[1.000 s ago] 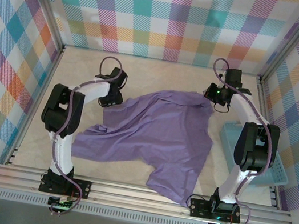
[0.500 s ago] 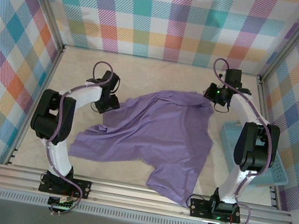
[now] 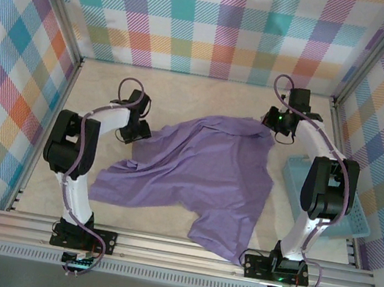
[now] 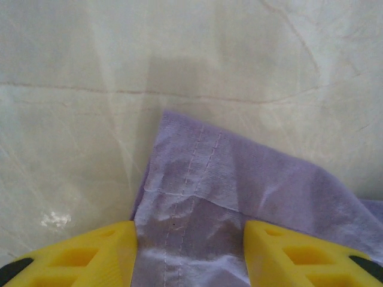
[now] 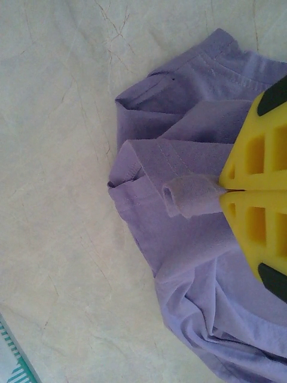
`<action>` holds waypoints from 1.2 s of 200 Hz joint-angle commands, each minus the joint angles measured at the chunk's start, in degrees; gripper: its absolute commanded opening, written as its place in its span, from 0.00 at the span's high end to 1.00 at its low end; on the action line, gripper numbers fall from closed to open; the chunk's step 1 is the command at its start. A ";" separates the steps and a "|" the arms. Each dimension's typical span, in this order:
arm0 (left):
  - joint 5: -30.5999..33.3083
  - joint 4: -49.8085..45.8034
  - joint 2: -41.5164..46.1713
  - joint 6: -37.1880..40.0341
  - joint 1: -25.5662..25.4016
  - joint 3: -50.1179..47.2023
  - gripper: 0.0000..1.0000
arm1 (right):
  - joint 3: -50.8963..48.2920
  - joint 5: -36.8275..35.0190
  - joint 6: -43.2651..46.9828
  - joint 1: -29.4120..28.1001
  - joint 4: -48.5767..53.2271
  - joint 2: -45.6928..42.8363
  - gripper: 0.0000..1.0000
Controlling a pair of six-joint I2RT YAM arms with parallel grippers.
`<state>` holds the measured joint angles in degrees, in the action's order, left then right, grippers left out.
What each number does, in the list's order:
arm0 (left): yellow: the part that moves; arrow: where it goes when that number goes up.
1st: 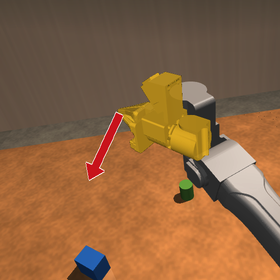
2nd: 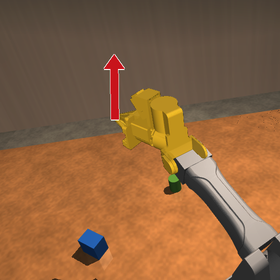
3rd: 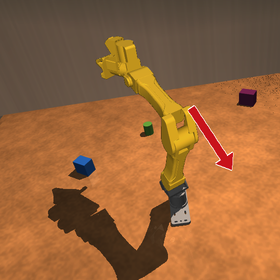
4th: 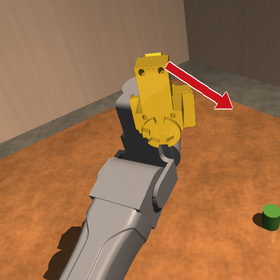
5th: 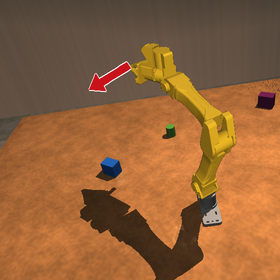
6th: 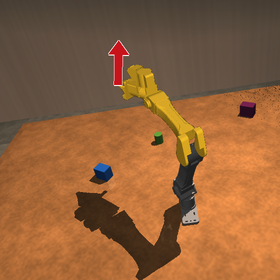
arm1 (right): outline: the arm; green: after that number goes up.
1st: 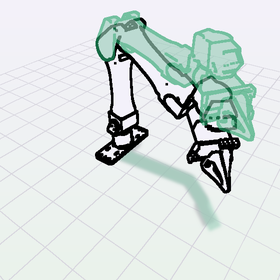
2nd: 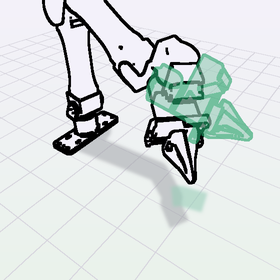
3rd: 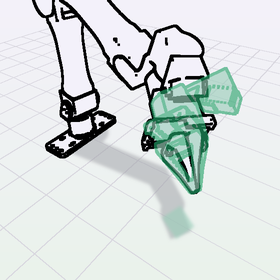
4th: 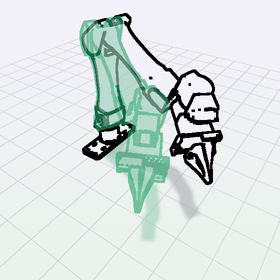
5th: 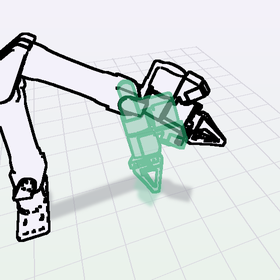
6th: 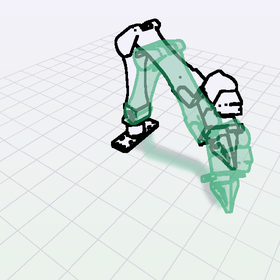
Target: Fold the inside-out t-shirt
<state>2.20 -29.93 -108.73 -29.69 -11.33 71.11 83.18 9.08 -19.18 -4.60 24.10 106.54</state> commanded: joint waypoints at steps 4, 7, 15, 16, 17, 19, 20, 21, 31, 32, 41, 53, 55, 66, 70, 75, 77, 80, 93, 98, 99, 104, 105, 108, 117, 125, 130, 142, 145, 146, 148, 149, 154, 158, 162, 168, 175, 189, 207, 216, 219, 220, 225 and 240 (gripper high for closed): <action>1.14 -1.10 -1.54 1.57 1.03 1.53 0.50 | -0.38 -0.03 0.68 -0.41 0.36 -0.71 1.00; 1.32 -1.15 -1.62 1.68 1.02 1.57 0.50 | -0.38 -0.03 0.64 -0.41 0.42 -0.65 1.00; 1.41 -1.16 -1.82 1.81 1.05 1.77 0.50 | -0.32 0.04 0.63 -0.41 0.39 -0.59 1.00; 1.41 -1.17 -1.83 1.86 1.09 1.76 0.50 | -0.35 0.05 0.63 -0.41 0.36 -0.57 1.00; 1.41 -1.17 -1.88 1.89 1.07 1.76 0.50 | -0.32 0.05 0.63 -0.41 0.39 -0.60 1.00; 1.41 -1.18 -1.91 1.82 1.10 1.86 0.51 | -0.30 0.06 0.63 -0.41 0.35 -0.63 1.00; 1.41 -1.18 -1.96 1.83 1.12 1.89 0.51 | -0.30 0.06 0.63 -0.41 0.34 -0.63 1.00; 1.41 -1.18 -1.99 1.79 1.13 2.00 0.51 | -0.30 0.06 0.63 -0.41 0.34 -0.54 1.00; 1.28 -1.16 -2.40 1.96 1.15 2.18 0.53 | -0.30 0.13 0.63 -0.40 0.38 -0.49 1.00; 1.26 -1.17 -2.43 1.94 1.19 2.23 0.53 | -0.25 0.14 0.63 -0.40 0.40 -0.52 1.00; 1.40 -1.31 -2.74 1.92 1.21 2.51 0.54 | -0.14 0.15 0.63 -0.40 0.42 -0.42 1.00; 1.50 -1.36 -3.03 1.92 1.22 2.66 0.56 | -0.12 0.19 0.63 -0.36 0.58 -0.41 1.00; 1.56 -1.38 -3.06 1.92 1.22 2.70 0.57 | -0.12 0.22 0.63 -0.40 0.53 -0.38 1.00; 1.49 -1.37 -3.24 1.85 1.23 2.83 0.60 | -0.20 0.15 0.67 -0.39 0.65 -0.37 1.00; 1.52 -1.38 -3.24 1.91 1.22 2.93 0.61 | -0.21 0.15 0.66 -0.41 0.63 -0.29 1.00; 1.50 -1.44 -3.20 1.93 1.18 2.90 0.63 | -0.14 0.15 0.64 -0.41 0.67 -0.30 1.00; 1.60 -1.44 -3.12 1.92 1.21 2.94 0.63 | -0.13 0.15 0.63 -0.39 0.66 -0.29 1.00; 1.72 -1.52 -3.09 1.89 1.22 2.94 0.64 | -0.12 0.15 0.59 -0.35 0.62 -0.30 1.00; 2.09 -1.70 -2.88 1.92 1.22 3.13 0.69 | -0.12 0.23 0.63 -0.37 0.66 -0.29 1.00; 2.16 -1.79 -2.79 1.97 1.17 3.10 0.70 | -0.04 0.23 0.63 -0.47 0.68 -0.31 1.00; 2.18 -1.84 -2.75 1.99 1.20 3.17 0.70 | -0.03 0.23 0.63 -0.48 0.68 -0.29 1.00; 2.36 -1.97 -2.72 1.99 1.22 3.29 0.72 | -0.03 0.23 0.55 -0.48 0.73 -0.28 1.00; 2.37 -2.01 -2.72 2.00 1.22 3.31 0.72 | -0.03 0.23 0.55 -0.45 0.75 -0.28 1.00; 2.32 -1.99 -2.71 2.12 1.19 3.41 0.73 | -0.03 0.23 0.55 -0.41 0.71 -0.28 1.00; 2.45 -2.21 -2.86 2.27 1.19 3.77 0.75 | 0.06 0.26 0.55 -0.42 0.74 -0.35 1.00; 2.55 -2.54 -3.02 2.34 1.21 4.16 0.77 | 0.06 0.25 0.55 -0.58 0.79 -0.41 1.00; 2.55 -2.54 -3.14 2.37 1.22 4.33 0.79 | 0.06 0.24 0.54 -0.57 0.78 -0.49 1.00; 2.55 -2.75 -3.33 2.53 1.16 4.76 0.81 | -0.01 0.19 0.60 -0.59 0.79 -0.57 1.00; 2.48 -2.80 -3.39 2.53 1.21 4.90 0.82 | -0.03 0.11 0.60 -0.57 0.78 -0.63 1.00; 2.47 -2.78 -3.40 2.58 1.22 4.95 0.82 | 0.01 0.13 0.62 -0.58 0.78 -0.63 1.00; 2.46 -2.79 -3.46 2.61 1.18 4.99 0.83 | -0.02 0.14 0.63 -0.63 0.86 -0.63 1.00; 2.46 -2.78 -3.48 2.62 1.16 5.04 0.83 | -0.03 0.14 0.63 -0.65 0.82 -0.63 1.00; 2.38 -2.85 -3.66 2.62 1.16 5.29 0.84 | -0.11 0.15 0.63 -0.59 0.88 -0.71 1.00; 2.30 -2.93 -3.77 2.62 1.22 5.51 0.85 | -0.12 0.14 0.59 -0.66 0.78 -0.64 1.00; 2.14 -2.94 -3.90 2.62 1.23 5.72 0.86 | -0.12 0.15 0.63 -0.66 0.78 -0.71 1.00; 2.11 -3.15 -3.95 2.71 1.19 6.06 0.87 | -0.12 0.15 0.63 -0.67 0.78 -0.63 1.00; 2.39 -3.89 -3.80 2.73 1.22 6.54 0.87 | -0.12 0.15 0.63 -0.67 0.75 -0.71 1.00; 3.59 -4.69 -2.15 2.63 1.22 6.25 0.82 | -0.03 0.15 0.72 -0.67 0.95 -0.73 1.00; 4.65 -4.74 0.31 2.80 1.27 5.28 0.73 | -0.03 0.06 0.72 -0.67 0.92 -0.71 1.00; 4.34 -4.94 0.55 3.03 1.52 5.51 0.72 | -0.03 0.06 0.72 -0.67 0.79 -0.72 1.00; 4.23 -5.00 0.46 3.05 1.57 5.60 0.71 | -0.01 0.06 0.72 -0.67 0.78 -0.57 1.00; 4.14 -5.02 0.41 3.01 1.62 5.65 0.71 | 0.02 0.06 0.72 -0.67 0.78 -0.56 1.00; 3.88 -4.96 0.24 3.02 1.73 5.77 0.71 | 0.05 0.06 0.72 -0.67 0.78 -0.49 1.00; 3.31 -4.88 -0.59 2.90 1.92 6.18 0.70 | 0.06 0.06 0.72 -0.67 0.85 -0.46 1.00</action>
<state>5.21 -33.04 -110.80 -27.33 -10.68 76.03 83.18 9.06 -19.03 -4.93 24.53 106.54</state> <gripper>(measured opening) 0.295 0.067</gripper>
